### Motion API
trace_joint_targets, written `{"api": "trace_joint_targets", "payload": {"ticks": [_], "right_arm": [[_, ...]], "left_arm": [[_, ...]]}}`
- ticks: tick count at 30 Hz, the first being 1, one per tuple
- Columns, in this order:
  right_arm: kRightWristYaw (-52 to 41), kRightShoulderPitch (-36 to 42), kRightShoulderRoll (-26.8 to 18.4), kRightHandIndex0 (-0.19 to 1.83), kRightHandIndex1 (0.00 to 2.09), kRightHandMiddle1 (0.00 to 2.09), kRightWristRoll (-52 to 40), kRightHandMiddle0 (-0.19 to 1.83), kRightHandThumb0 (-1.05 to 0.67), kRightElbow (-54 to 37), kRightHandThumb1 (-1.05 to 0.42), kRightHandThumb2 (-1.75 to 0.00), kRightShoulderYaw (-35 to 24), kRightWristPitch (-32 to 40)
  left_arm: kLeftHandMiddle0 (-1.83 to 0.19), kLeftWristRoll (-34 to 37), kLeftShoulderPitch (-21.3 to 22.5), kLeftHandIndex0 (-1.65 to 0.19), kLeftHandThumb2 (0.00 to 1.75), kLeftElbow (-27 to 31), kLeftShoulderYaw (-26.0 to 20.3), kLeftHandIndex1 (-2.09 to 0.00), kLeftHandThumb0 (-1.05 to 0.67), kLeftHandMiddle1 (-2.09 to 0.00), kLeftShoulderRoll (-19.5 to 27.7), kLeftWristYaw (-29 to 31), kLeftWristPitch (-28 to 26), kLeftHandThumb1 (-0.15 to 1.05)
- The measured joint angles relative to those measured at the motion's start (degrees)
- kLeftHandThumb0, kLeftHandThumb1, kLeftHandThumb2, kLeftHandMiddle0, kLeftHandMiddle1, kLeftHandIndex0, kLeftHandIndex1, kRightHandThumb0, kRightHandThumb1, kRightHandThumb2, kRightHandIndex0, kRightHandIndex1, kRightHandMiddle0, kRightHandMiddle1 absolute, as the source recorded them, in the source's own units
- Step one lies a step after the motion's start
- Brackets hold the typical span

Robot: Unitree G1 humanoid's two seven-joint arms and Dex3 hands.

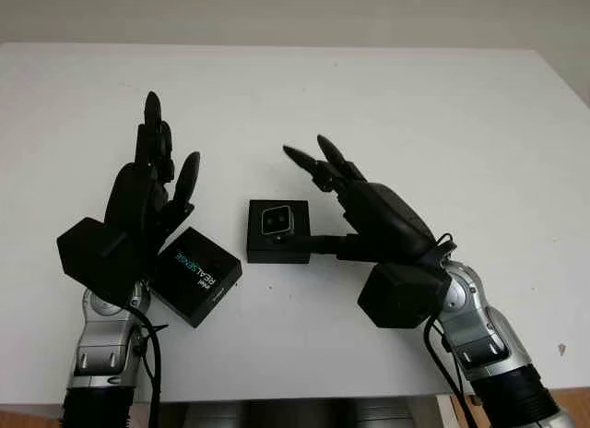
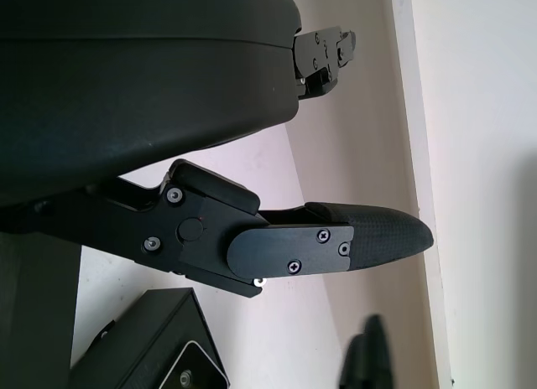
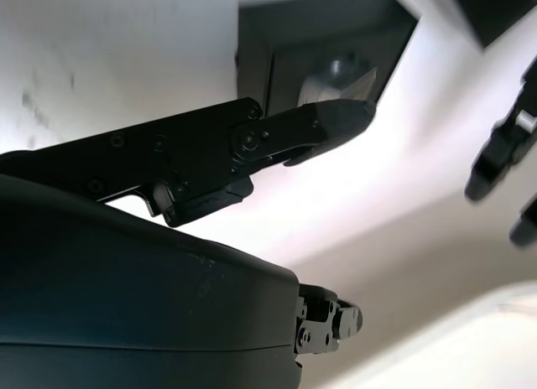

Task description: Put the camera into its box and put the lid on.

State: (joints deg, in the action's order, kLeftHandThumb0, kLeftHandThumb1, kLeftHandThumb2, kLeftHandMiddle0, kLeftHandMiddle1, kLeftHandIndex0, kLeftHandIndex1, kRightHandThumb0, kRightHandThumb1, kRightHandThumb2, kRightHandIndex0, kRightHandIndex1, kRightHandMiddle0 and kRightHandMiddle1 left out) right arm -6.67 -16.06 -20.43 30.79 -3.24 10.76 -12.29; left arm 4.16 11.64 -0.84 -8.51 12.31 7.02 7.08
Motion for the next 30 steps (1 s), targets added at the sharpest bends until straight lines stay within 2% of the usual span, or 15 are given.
{"api": "trace_joint_targets", "payload": {"ticks": [4, 12, 30], "right_arm": [[0.3, -0.3, -2.6, -0.12, 0.06, 0.09, 2.8, -0.11, -0.82, -1.8, -1.05, -0.44, 0.3, -3.7], [-2.7, -0.6, -6.4, -0.13, 0.05, 0.09, 6.6, -0.08, -0.87, -1.2, -1.05, -0.54, 4.2, -9.8], [-3.8, -1.3, -8.6, -0.14, 0.05, 0.06, 13.6, -0.08, -0.89, 3.6, -1.05, -0.58, 7.2, -11.7]], "left_arm": [[0.19, 0.0, 0.0, 0.19, 0.48, 0.0, 0.0, -0.04, -0.80, -0.04, 0.0, 0.0, 0.0, 1.05], [0.18, 0.4, 0.0, 0.18, 0.47, 0.1, 0.0, -0.04, -0.80, -0.05, -0.1, 0.0, -0.3, 1.05], [0.19, 0.5, -0.1, 0.19, 0.47, 1.0, 0.0, -0.05, -0.79, -0.05, -0.1, 0.0, -0.5, 1.05]]}}
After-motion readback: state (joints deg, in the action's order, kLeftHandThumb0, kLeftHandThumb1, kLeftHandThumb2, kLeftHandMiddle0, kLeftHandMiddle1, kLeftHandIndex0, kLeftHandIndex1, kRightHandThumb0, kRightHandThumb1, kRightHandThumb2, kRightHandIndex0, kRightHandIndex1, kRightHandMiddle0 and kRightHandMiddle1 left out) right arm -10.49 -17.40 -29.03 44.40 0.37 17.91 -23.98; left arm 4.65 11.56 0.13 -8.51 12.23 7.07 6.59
